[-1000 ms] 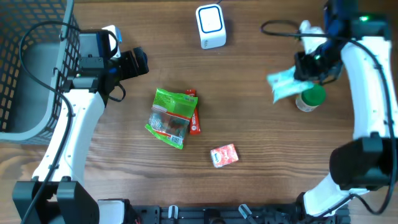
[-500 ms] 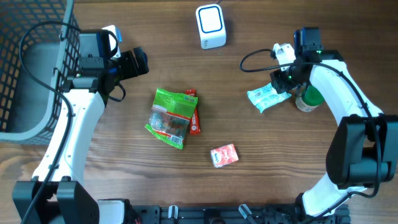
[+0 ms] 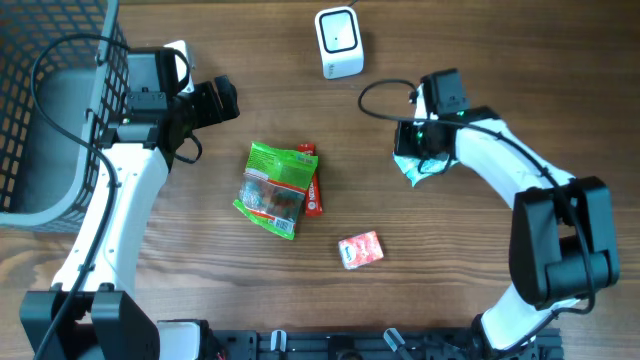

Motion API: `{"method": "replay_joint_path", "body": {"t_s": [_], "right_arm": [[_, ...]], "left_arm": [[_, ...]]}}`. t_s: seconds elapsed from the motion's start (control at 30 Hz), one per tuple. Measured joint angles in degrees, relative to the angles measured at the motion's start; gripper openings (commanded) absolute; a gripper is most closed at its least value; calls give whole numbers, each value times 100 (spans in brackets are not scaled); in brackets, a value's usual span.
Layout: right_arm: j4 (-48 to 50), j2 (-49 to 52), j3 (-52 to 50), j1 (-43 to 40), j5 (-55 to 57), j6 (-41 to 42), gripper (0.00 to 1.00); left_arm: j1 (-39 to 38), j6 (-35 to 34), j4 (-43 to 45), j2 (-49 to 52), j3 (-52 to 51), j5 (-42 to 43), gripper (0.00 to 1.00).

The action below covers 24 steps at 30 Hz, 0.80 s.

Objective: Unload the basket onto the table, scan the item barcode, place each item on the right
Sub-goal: 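Carry the tissue pack right and set it beside the jar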

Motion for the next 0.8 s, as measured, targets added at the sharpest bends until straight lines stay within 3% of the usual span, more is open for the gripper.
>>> {"method": "replay_joint_path", "body": {"t_s": [0.13,0.3,0.5,0.8], "right_arm": [[-52,0,-177,13,302,184,4],[-866,-7,-177,20,815,-116,4],[81,-101,-192,17,380,-881,4],[979,-81,-195,20,184,-1130,4]], "left_arm": [[0,0,2,0,0,0,100],[0,0,2,0,0,0,100],[0,0,2,0,0,0,100],[0,0,0,0,0,0,100]]}}
